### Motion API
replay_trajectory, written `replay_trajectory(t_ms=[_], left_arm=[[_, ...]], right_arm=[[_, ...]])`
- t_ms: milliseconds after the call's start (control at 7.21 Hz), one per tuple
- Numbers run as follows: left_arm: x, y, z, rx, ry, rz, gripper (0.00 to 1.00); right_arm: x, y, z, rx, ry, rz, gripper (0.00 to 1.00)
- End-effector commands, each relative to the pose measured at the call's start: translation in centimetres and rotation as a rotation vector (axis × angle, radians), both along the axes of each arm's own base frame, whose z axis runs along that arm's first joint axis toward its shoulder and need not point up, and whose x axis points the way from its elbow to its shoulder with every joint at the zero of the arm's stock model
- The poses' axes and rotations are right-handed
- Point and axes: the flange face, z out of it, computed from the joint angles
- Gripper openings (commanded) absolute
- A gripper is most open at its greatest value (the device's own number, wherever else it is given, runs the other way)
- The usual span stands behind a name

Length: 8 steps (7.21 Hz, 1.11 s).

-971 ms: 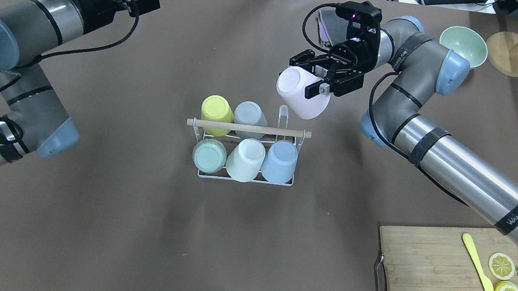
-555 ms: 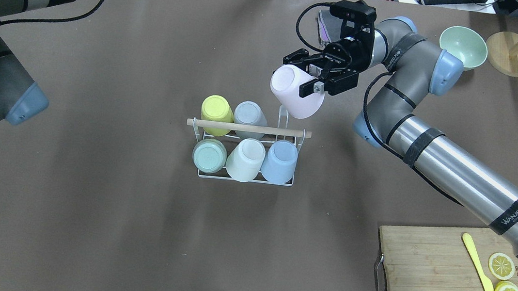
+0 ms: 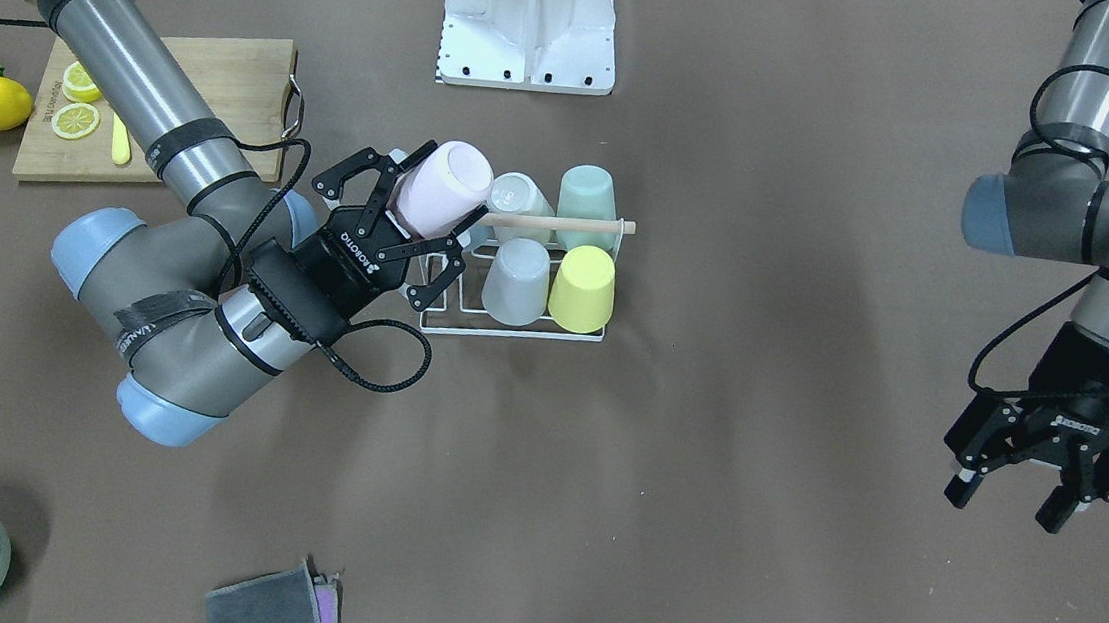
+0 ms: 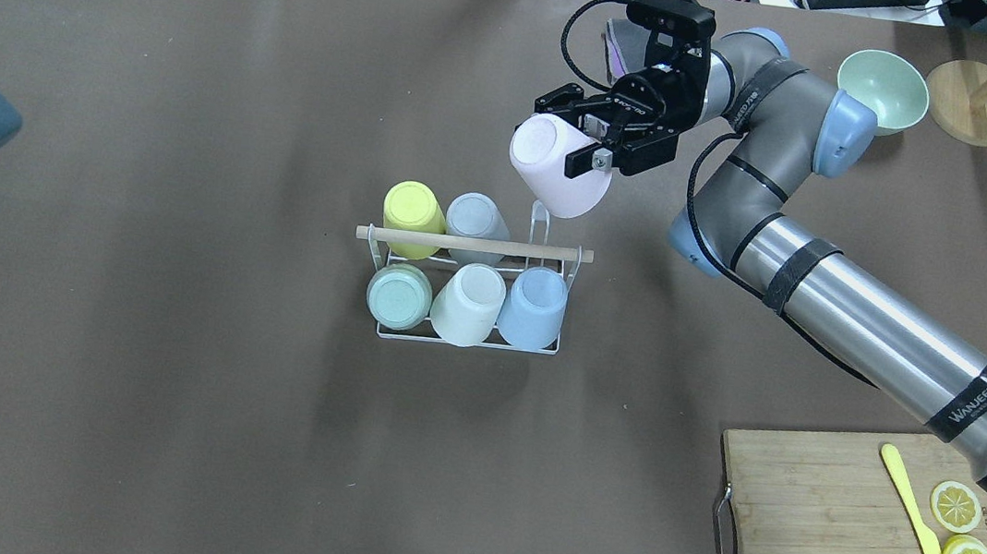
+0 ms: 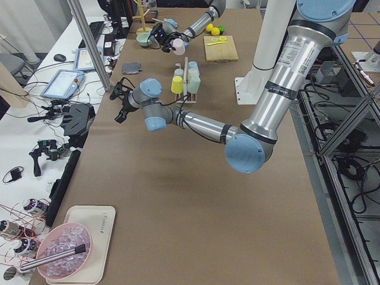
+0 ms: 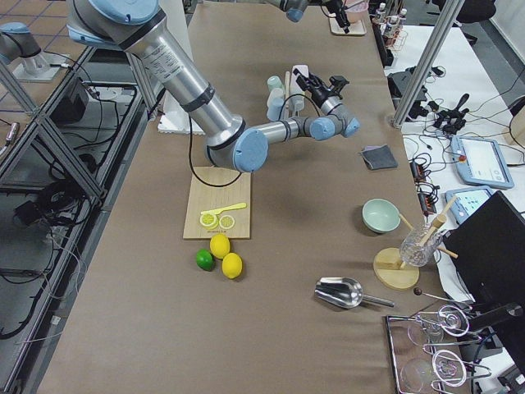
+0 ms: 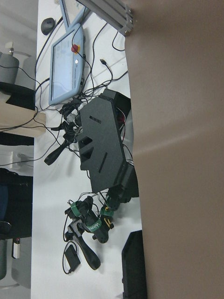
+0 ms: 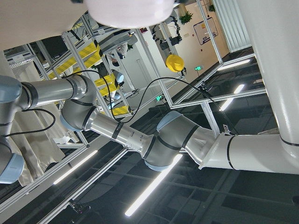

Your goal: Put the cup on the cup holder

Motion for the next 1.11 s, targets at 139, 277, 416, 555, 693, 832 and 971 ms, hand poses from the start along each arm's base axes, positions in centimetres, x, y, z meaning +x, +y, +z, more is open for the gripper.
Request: replay_trajectory(t_ms=[139, 277, 416, 555, 693, 832, 971], left_arm=[[-4.9, 0.1, 6.4, -0.038, -0.123, 0.031, 0.98], [-7.6, 0.9, 8.9, -0.058, -0.154, 0.079, 0.98], [-9.9, 0.7, 9.7, -0.077, -0.175, 0.125, 0.98], [-11.3, 0.9, 10.7, -0.097, -0.195, 0.156, 0.98], [-12.9, 1.2, 12.0, -0.11, -0.228, 0.185, 0.98], [-14.8, 1.1, 13.1, -0.143, -0.262, 0.236, 0.98], [-17.1, 1.5, 14.1, -0.165, -0.257, 0.275, 0.98]], right_arm=[[-2.4, 1.2, 1.4, -0.003, -0.012, 0.006, 0.36], [-2.9, 1.6, 1.5, -0.005, -0.011, -0.001, 0.36], [-3.4, 1.9, 1.8, -0.008, -0.007, -0.007, 0.36], [-3.5, 1.9, 1.9, -0.008, -0.009, -0.004, 0.36], [-3.7, 1.9, 2.0, -0.011, -0.006, -0.006, 0.36], [-3.8, 1.8, 1.3, -0.006, -0.011, -0.007, 0.36], [-4.4, 2.1, 1.2, -0.004, -0.012, -0.009, 0.36]])
